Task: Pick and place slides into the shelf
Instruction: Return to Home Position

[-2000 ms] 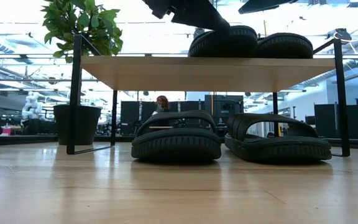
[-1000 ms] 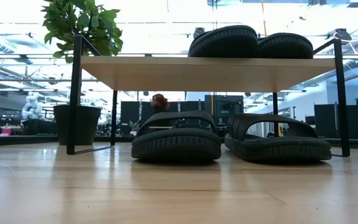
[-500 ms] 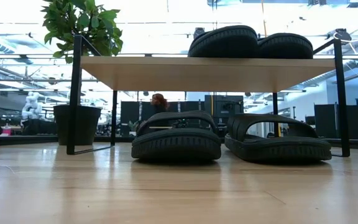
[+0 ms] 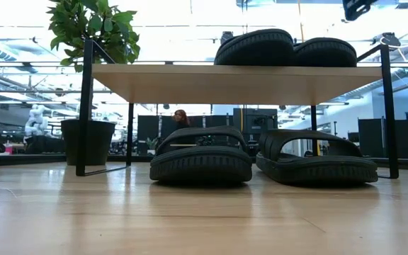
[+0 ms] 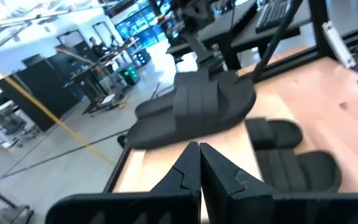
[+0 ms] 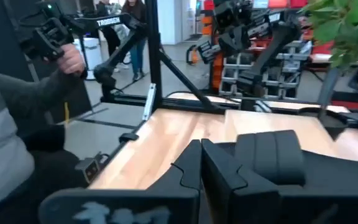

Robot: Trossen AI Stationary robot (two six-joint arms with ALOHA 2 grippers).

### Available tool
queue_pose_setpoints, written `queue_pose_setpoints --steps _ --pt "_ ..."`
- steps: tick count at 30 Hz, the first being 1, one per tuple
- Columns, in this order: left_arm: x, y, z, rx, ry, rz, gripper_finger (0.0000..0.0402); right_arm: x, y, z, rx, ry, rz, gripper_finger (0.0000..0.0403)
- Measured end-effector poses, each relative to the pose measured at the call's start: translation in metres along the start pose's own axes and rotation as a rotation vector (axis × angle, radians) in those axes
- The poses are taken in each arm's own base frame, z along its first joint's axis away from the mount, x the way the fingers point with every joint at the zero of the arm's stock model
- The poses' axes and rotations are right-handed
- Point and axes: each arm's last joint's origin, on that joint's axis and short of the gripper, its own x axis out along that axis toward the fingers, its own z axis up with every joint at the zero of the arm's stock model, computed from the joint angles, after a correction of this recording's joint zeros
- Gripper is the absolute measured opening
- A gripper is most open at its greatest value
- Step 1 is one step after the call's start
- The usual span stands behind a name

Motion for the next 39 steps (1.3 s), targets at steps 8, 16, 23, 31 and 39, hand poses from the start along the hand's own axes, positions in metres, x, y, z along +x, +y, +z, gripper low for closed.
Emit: queue_pose_setpoints --steps 8,16,23,31,39 --pt "-0.020 0.021 -0.034 -0.170 -0.126 0.122 0.0000 -0.013 -0.001 -0.002 -0.059 -0.062 -0.070 0.0000" --pt "-0.019 0.023 -0.058 -0.052 -0.367 -0.040 0.0000 -0.013 -0.001 -0.005 -0.094 -0.053 -0.072 0.0000" --pt "-0.008 0.021 -0.076 -0.003 -0.349 -0.205 0.0000 -0.013 -0.001 -0.006 -0.076 -0.052 -0.070 0.0000" --pt "-0.002 0.026 -0.092 -0.057 -0.263 -0.185 0.0000 -0.005 -0.003 -0.036 -0.054 -0.034 -0.072 0.0000" --pt "-0.007 0.028 -0.100 -0.090 -0.224 -0.217 0.0000 -0.013 -0.003 -0.054 -0.054 -0.110 -0.071 0.0000"
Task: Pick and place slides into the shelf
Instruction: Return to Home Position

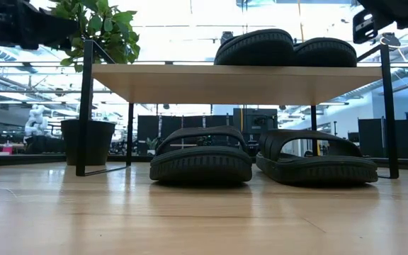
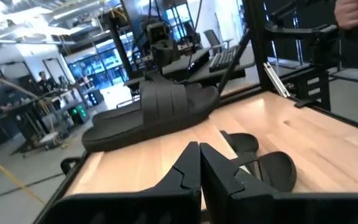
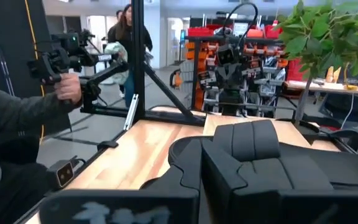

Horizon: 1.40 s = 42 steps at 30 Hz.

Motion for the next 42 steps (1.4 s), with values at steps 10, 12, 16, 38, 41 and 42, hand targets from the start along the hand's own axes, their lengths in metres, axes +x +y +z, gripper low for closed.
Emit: queue_pose_setpoints --steps 10,12,16,38,41,42 --pt "-0.012 0.001 -0.001 -0.010 -0.010 0.029 0.0000 -0.008 -0.001 -0.020 0.013 -0.039 -0.057 0.0000" --pt "-0.014 0.001 0.000 -0.011 -0.019 0.031 0.0000 -0.008 -0.001 -0.025 0.025 -0.029 -0.054 0.0000" --pt "-0.017 0.001 -0.002 -0.023 -0.001 0.060 0.0000 -0.007 -0.001 -0.030 0.034 -0.028 -0.052 0.0000" --pt "-0.005 -0.012 -0.044 -0.111 0.034 0.049 0.0000 -0.001 -0.001 -0.052 0.057 0.021 -0.081 0.0000" --pt "-0.005 -0.012 -0.044 -0.110 0.036 0.049 0.0000 0.003 -0.001 -0.060 0.058 -0.015 -0.081 0.0000" --pt "-0.005 -0.012 -0.044 -0.110 0.037 0.049 0.0000 0.003 -0.001 -0.062 0.057 -0.027 -0.080 0.0000"
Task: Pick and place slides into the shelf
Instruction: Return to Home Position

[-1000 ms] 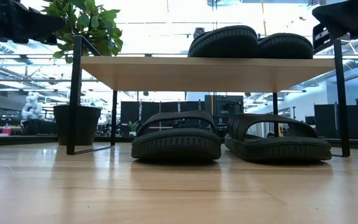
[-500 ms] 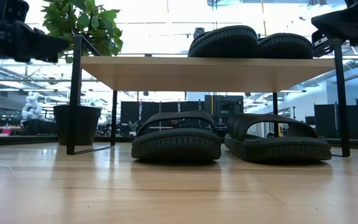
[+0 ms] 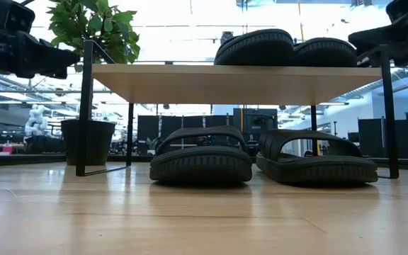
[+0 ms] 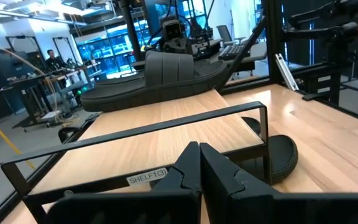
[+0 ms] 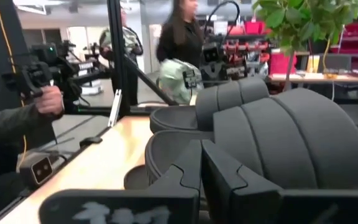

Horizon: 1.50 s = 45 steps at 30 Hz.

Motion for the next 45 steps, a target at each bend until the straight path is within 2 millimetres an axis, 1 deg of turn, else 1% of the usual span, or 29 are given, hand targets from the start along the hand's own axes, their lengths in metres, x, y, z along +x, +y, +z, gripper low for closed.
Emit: queue_pose_setpoints --steps 3,13,21,31,34,41,45 --pt "0.0000 0.0000 -0.0001 -0.001 0.001 0.000 0.0000 0.0009 0.0000 -0.0017 -0.003 -0.029 0.002 0.0000" --pt "0.0000 -0.0001 -0.0005 -0.028 0.005 0.001 0.0004 0.0009 0.0000 -0.0015 -0.054 -0.034 0.001 0.0000" --pt "0.0000 0.0000 -0.0006 -0.035 0.006 0.004 0.0002 0.0009 0.0000 -0.0016 -0.046 -0.033 0.001 0.0000" --pt "0.0000 0.0000 -0.0007 -0.033 0.006 0.005 0.0026 0.0009 0.0000 -0.0020 -0.047 -0.028 0.002 0.0000" --pt "0.0001 0.0000 -0.0008 -0.034 0.006 0.005 0.0023 0.0009 0.0000 -0.0021 -0.047 -0.028 0.002 0.0000" --pt "0.0001 0.0000 -0.0008 -0.034 0.006 0.005 0.0003 0.0009 0.0000 -0.0021 -0.047 -0.028 0.002 0.0000" --pt "0.0001 0.0000 -0.0009 -0.034 0.007 0.005 0.0008 0.0009 0.0000 -0.0021 -0.047 -0.027 0.002 0.0000"
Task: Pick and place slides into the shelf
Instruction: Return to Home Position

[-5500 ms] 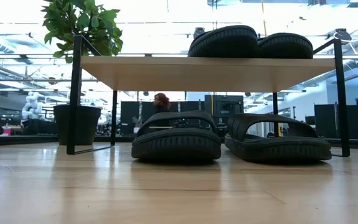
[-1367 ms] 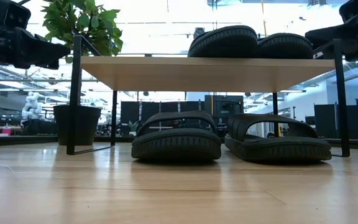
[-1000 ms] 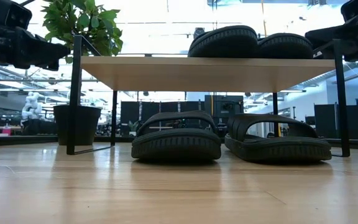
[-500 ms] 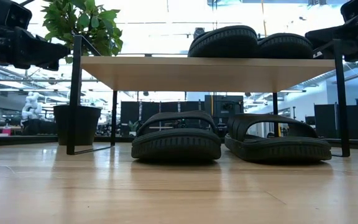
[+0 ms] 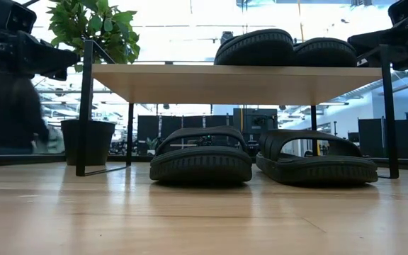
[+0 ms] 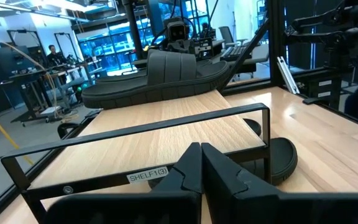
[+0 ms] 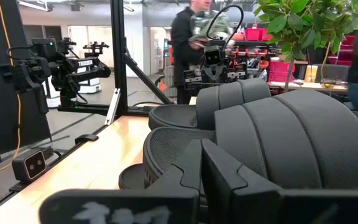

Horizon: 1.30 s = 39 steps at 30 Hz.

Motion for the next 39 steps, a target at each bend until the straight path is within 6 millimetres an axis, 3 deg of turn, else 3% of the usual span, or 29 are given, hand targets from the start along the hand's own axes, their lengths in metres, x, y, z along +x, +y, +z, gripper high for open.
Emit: queue_pose_setpoints --steps 12,39 --pt "0.0000 0.0000 -0.0001 0.000 0.001 0.000 0.0037 0.0000 0.0000 0.0000 0.000 0.000 0.000 0.0000" --pt "0.0001 0.0005 0.0019 -0.001 -0.026 0.011 0.0037 0.0000 0.0000 0.0000 0.000 0.000 0.000 0.0000"
